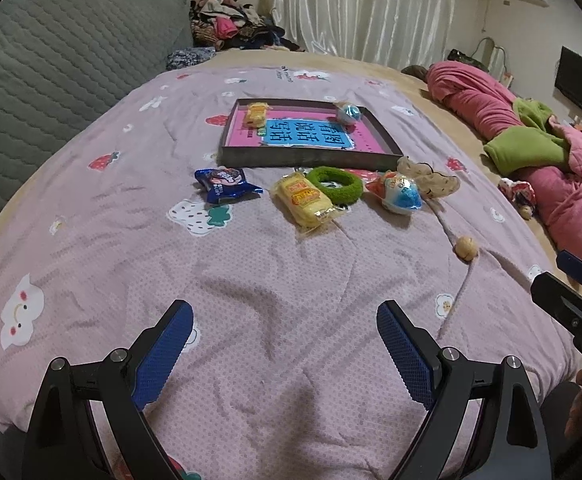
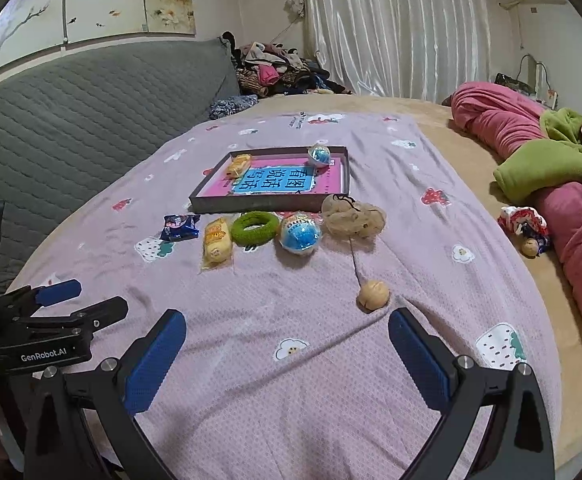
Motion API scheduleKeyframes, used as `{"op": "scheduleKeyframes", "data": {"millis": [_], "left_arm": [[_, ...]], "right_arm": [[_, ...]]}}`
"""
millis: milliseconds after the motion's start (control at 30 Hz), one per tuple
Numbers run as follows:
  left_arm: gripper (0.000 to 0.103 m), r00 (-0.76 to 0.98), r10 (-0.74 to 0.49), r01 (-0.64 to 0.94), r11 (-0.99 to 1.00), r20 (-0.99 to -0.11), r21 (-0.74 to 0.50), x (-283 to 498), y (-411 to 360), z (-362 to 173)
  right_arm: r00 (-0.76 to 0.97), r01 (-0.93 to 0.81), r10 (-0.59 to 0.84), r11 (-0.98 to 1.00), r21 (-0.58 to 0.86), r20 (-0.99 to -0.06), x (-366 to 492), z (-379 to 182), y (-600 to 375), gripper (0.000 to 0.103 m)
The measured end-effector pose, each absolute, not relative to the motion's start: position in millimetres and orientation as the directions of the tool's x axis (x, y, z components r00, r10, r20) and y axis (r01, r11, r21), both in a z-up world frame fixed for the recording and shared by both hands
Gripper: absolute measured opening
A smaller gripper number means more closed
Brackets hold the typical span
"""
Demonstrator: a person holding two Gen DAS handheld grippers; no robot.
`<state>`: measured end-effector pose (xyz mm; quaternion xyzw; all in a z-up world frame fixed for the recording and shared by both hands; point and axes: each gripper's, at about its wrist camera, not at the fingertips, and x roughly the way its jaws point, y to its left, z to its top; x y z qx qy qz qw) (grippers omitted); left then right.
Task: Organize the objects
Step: 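Pull both grippers back from the tray toward the remaining loose items, then move left gripper to second yellow snack cake while right approaches beige mesh pouch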
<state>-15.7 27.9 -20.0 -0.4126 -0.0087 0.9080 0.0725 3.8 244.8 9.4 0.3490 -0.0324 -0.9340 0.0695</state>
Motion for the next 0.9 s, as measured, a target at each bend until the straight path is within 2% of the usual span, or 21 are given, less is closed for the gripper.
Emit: {"op": "scheduleKeyframes", "data": {"millis": [900], "left_arm": [[0.094, -0.596, 0.152, -0.127, -0.987, -0.789, -0.095, -65.2, 63.1, -41.6]], "right_arm": [[-0.729, 0.103, -0.154, -0.988, 0.115, -0.667, -35.0, -11.5, 257.3, 0.102]]}}
